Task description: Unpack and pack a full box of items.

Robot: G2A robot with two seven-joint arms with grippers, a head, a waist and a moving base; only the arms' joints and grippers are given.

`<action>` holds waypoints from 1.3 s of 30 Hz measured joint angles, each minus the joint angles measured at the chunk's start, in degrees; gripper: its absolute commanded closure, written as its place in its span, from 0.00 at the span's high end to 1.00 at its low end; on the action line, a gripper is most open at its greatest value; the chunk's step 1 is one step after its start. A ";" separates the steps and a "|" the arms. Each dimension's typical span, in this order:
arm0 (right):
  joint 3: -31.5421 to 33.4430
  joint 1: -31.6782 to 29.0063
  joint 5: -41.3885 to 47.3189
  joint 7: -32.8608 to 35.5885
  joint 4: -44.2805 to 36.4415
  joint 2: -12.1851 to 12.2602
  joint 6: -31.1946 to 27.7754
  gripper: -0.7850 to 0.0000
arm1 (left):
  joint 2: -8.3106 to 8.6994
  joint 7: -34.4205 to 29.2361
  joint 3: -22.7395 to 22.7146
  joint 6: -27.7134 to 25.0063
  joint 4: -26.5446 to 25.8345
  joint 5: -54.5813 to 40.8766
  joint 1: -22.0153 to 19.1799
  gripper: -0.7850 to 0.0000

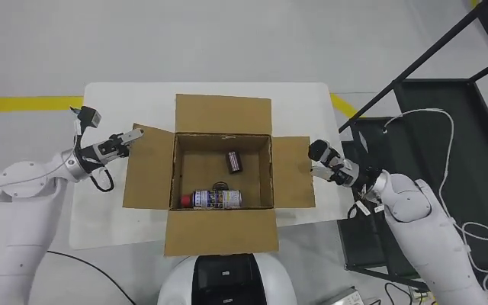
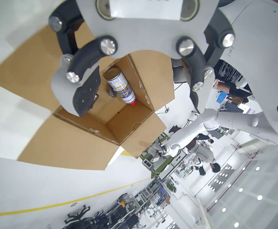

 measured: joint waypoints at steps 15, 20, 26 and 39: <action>12.81 -11.40 7.97 -4.20 7.90 0.22 6.91 1.00 | -2.45 -5.50 8.50 1.72 -1.79 -7.64 -7.38 1.00; 10.34 -9.98 8.55 -3.75 11.88 -0.15 9.79 1.00 | -4.19 -4.45 14.06 1.59 0.61 -7.81 -10.20 1.00; 4.73 -5.07 9.65 -1.86 18.48 -0.80 12.20 1.00 | -5.86 -3.26 19.14 1.14 4.41 -5.70 -12.39 1.00; -4.88 2.40 9.73 -0.04 23.17 -2.57 13.94 1.00 | -5.83 -2.69 18.38 0.09 6.38 -3.07 -10.82 1.00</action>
